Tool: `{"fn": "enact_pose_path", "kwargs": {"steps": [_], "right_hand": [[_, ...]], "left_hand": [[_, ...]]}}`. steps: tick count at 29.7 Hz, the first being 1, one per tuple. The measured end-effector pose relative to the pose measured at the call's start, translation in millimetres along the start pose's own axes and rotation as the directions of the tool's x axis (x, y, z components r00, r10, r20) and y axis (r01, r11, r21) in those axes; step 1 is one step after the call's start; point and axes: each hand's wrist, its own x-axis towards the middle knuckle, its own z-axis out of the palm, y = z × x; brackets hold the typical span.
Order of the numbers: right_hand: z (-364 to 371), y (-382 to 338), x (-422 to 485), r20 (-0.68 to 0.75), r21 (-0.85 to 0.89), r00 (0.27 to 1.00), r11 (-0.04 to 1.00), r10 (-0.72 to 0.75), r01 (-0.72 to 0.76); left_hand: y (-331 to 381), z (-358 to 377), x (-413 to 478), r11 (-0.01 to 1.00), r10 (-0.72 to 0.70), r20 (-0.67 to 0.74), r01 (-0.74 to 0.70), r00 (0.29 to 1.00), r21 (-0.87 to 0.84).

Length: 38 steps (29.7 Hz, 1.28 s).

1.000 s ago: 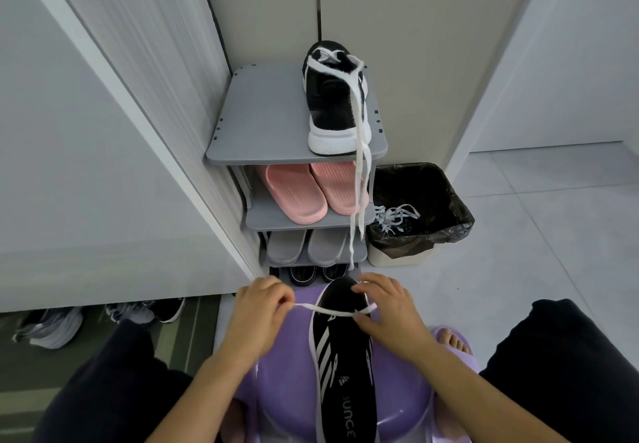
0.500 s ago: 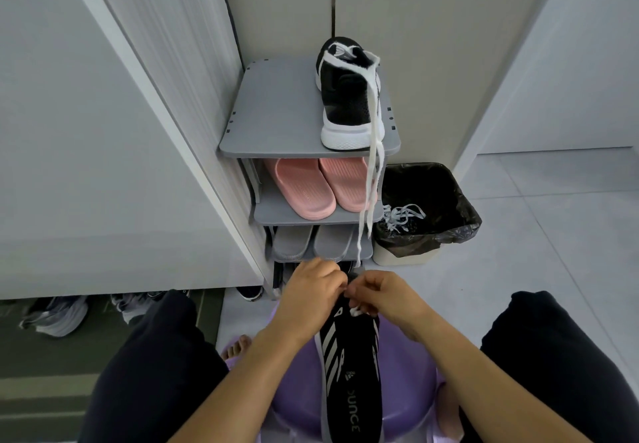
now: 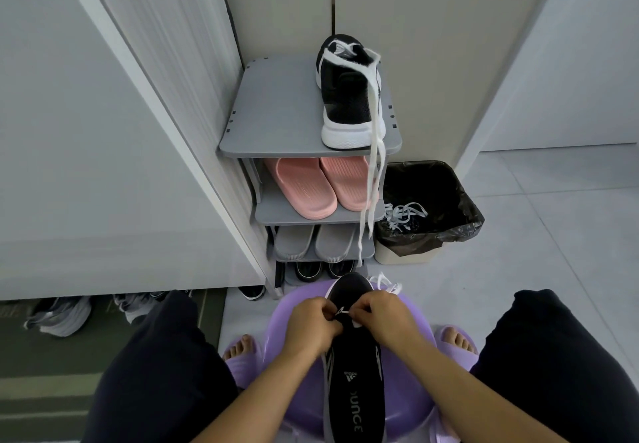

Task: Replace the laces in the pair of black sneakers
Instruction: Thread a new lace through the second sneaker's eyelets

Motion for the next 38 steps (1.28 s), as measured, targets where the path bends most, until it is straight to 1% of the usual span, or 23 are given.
{"fn": "enact_pose_path", "kwargs": {"steps": [3,6,11,15,17,21,27,32,36,38], "right_hand": [[5,-2,-2,-0.044,-0.069,0.999,0.997,-0.031,0.028],[7,-5,-3,-0.074,-0.091,0.996,0.995,-0.044,0.037],[8,-9,-7,-0.105,-0.196,0.991,0.979,-0.079,0.057],[9,-9,-9,-0.072,-0.26,0.991,0.962,-0.109,0.087],[11,-8,-9,-0.074,-0.217,0.993,0.973,-0.092,0.074],[14,-7,-10,-0.121,-0.083,0.99,0.995,-0.068,0.058],[20,-9,-12,-0.136,0.039,0.99,0.998,-0.037,0.043],[22,-9,-14,-0.137,0.191,0.991,0.981,0.004,0.022],[28,-10,-15,-0.167,0.218,0.986,0.975,-0.002,0.039],[31,-8,-15,-0.163,0.186,0.986,0.98,-0.036,0.067]], "left_hand": [[-5,0,-2,0.989,0.015,-0.034,-0.02,0.999,-0.146],[-6,0,-5,0.966,-0.003,-0.047,-0.01,0.999,-0.257],[-9,1,-5,0.96,-0.003,-0.065,-0.015,0.998,-0.279],[-8,2,-6,0.968,0.04,-0.089,-0.061,0.995,-0.242],[-8,3,-6,0.97,0.057,-0.096,-0.078,0.994,-0.231],[-9,4,-5,0.964,0.042,-0.09,-0.064,0.995,-0.258],[-11,4,-6,0.908,-0.038,-0.036,0.019,0.999,-0.418],[-13,6,-7,0.878,-0.076,-0.012,0.061,0.997,-0.474],[-11,8,-9,0.851,-0.089,-0.002,0.075,0.996,-0.52],[-10,7,-11,0.823,-0.102,0.036,0.105,0.994,-0.558]]}}
